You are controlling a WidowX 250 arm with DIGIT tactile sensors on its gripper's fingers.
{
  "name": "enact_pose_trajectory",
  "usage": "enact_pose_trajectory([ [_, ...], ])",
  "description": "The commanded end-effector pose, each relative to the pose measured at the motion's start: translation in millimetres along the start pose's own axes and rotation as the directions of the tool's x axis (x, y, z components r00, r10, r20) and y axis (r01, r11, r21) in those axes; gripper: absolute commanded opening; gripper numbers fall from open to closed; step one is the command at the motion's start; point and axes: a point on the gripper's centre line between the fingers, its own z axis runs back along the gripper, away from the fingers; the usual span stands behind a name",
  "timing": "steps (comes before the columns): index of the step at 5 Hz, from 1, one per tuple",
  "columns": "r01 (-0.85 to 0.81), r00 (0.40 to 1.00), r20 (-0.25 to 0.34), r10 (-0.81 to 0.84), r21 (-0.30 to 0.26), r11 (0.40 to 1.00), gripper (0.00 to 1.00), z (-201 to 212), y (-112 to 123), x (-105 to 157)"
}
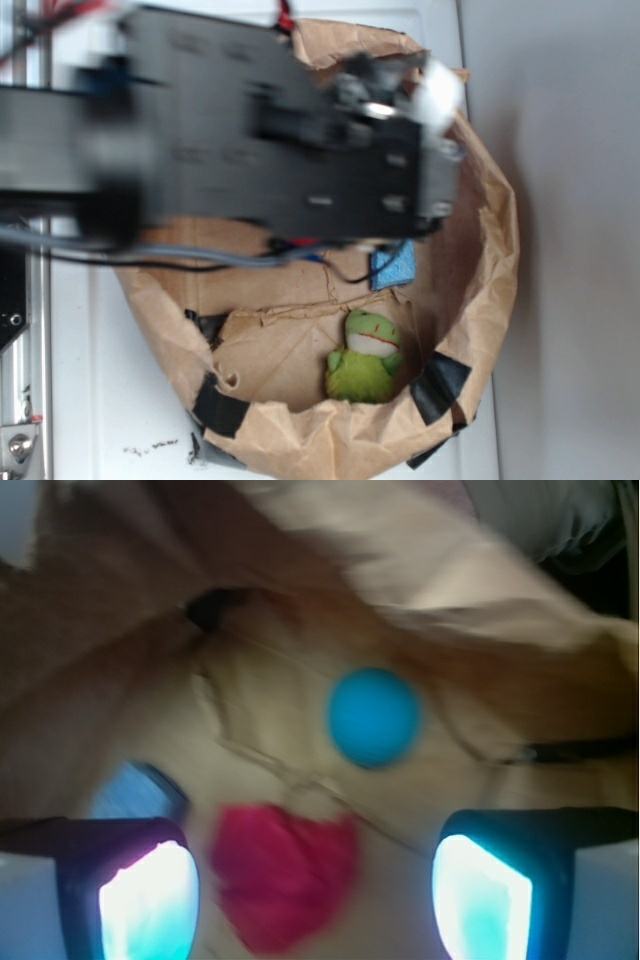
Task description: Grab the blue ball.
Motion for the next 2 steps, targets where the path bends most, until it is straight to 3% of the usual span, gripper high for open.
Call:
enact_pose_trajectory([
  [1,-0.128,0.991,0.035,0.132,-0.107,0.986,1.0,-19.5,7.2,16.7],
  [2,-0.098,0.993,0.051,0.104,-0.11,0.989,1.0,-28.8,24.6,16.4],
])
